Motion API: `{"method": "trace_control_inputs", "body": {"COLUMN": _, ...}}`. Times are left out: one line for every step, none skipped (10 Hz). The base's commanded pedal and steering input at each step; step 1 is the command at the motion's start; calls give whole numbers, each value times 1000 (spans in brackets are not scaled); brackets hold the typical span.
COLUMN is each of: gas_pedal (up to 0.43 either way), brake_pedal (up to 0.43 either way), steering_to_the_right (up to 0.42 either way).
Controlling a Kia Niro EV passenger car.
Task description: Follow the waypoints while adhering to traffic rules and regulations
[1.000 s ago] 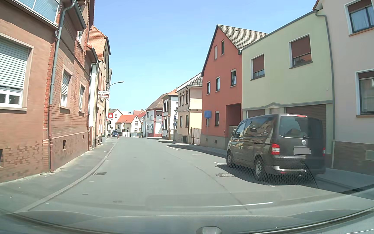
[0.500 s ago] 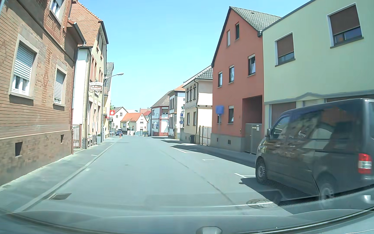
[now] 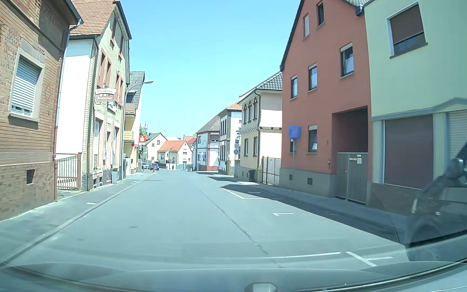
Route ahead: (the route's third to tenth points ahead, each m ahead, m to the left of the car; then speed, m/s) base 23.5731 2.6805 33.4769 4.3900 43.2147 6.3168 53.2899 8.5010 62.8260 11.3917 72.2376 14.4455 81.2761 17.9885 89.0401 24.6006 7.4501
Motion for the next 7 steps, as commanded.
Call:
{"method": "trace_control_inputs", "body": {"gas_pedal": 0, "brake_pedal": 0, "steering_to_the_right": -38}}
{"method": "trace_control_inputs", "body": {"gas_pedal": 0, "brake_pedal": 0, "steering_to_the_right": -38}}
{"method": "trace_control_inputs", "body": {"gas_pedal": 0, "brake_pedal": 0, "steering_to_the_right": -39}}
{"method": "trace_control_inputs", "body": {"gas_pedal": 0, "brake_pedal": 0, "steering_to_the_right": -40}}
{"method": "trace_control_inputs", "body": {"gas_pedal": 0, "brake_pedal": 0, "steering_to_the_right": -39}}
{"method": "trace_control_inputs", "body": {"gas_pedal": 0, "brake_pedal": 0, "steering_to_the_right": -40}}
{"method": "trace_control_inputs", "body": {"gas_pedal": 0, "brake_pedal": 0, "steering_to_the_right": -40}}
